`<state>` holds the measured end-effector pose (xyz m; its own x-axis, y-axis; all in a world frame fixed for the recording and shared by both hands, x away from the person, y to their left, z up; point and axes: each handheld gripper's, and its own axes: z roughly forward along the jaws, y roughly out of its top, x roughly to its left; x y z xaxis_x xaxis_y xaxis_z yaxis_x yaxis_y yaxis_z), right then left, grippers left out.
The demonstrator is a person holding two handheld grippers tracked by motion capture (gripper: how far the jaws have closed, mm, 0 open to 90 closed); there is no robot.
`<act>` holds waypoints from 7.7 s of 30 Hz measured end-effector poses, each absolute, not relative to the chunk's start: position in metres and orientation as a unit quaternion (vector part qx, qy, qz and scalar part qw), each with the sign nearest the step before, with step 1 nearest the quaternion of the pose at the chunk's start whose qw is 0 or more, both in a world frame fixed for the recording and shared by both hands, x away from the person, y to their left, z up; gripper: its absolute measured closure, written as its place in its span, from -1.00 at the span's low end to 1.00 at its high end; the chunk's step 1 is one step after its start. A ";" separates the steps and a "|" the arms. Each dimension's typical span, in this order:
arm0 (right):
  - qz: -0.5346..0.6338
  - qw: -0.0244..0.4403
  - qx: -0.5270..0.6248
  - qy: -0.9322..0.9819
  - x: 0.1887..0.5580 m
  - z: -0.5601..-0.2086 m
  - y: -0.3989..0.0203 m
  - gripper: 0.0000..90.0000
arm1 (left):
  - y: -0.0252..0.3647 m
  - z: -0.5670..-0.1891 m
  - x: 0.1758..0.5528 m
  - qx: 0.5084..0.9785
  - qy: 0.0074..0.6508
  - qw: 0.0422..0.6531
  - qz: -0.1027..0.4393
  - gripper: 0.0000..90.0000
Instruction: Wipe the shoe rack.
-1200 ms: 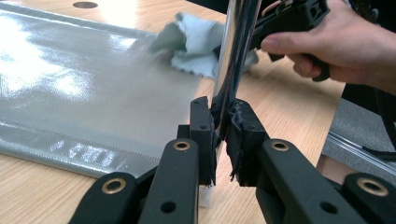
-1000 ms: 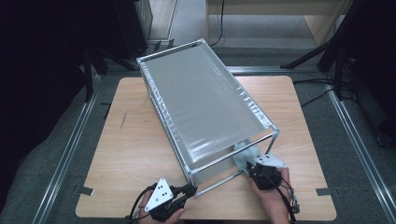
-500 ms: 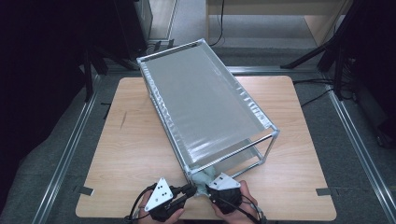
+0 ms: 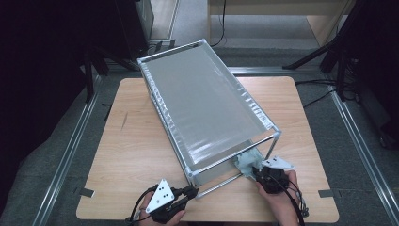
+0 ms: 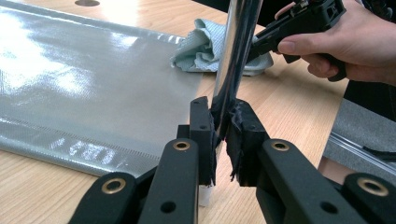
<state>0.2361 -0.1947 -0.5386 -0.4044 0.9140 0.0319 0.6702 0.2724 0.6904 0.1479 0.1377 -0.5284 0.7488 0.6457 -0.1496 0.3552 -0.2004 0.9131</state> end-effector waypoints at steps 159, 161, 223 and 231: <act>0.363 0.238 0.627 0.647 0.235 -0.515 -0.282 0.79 | 0.166 -0.528 0.160 0.748 0.369 0.532 0.142 0.79; 0.377 0.266 0.628 0.626 0.234 -0.512 -0.282 0.81 | 0.169 -0.528 0.161 0.749 0.370 0.531 0.143 0.79; 0.447 0.280 0.523 0.670 0.264 -0.499 -0.182 0.60 | 0.170 -0.531 0.158 0.746 0.365 0.543 0.122 0.77; 0.438 0.290 0.524 0.670 0.287 -0.500 -0.175 0.78 | 0.164 -0.529 0.163 0.752 0.357 0.540 0.125 0.78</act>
